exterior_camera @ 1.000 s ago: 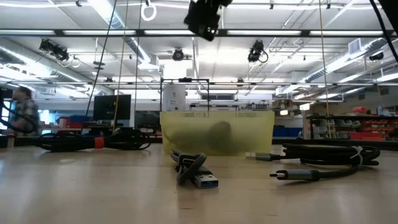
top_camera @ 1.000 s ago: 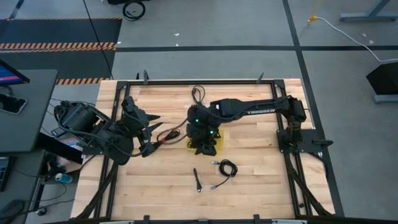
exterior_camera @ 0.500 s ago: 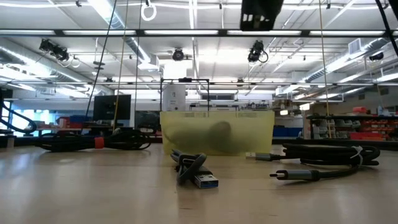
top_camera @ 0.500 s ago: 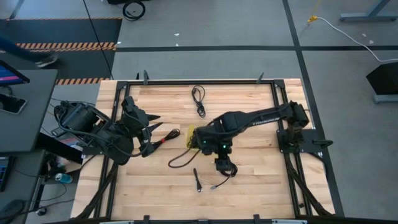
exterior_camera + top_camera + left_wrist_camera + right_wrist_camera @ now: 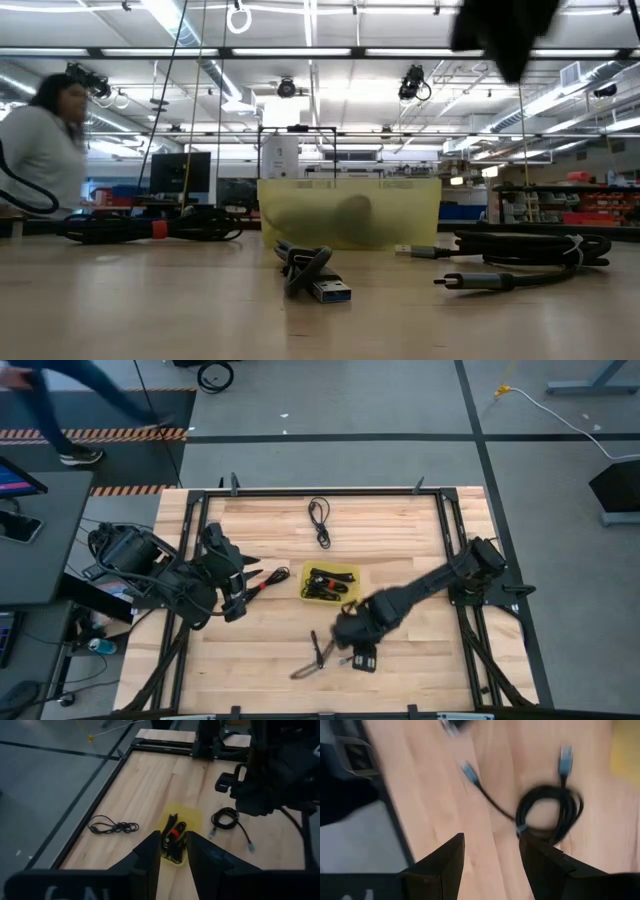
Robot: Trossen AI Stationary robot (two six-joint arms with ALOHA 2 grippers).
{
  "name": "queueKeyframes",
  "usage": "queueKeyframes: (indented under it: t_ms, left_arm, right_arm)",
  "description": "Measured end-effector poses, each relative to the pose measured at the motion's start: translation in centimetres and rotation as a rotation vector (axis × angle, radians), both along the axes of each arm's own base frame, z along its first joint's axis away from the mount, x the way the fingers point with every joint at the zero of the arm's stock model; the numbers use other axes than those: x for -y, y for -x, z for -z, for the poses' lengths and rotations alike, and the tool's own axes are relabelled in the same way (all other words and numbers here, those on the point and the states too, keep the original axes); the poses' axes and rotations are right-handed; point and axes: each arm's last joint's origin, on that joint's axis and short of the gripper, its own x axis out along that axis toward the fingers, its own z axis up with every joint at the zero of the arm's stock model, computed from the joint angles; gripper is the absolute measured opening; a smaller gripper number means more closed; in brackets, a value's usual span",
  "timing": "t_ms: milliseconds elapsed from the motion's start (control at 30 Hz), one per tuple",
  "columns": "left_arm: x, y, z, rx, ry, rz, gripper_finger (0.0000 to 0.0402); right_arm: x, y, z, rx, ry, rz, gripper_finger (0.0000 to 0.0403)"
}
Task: Pick and place USB-C Cables
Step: Put the black charger cable into the yellow bin
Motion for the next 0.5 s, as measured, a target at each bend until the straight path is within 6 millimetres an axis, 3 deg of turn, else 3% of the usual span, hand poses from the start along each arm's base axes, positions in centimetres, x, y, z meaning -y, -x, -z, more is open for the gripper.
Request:
queueKeyframes:
  t_ms: [333,500]
  left_arm:
    - [0.3,-0.1,0.2,0.008,0.074,-0.023,0.0102]
    - [0.3,-0.1,0.2,0.009,0.076,-0.024,0.0102]
  right_arm:
    - [-4.3,5.0,6.9,-0.144,0.052,0.102,0.0189]
    - [-4.6,6.4,8.3,-0.194,0.088,0.122,0.0185]
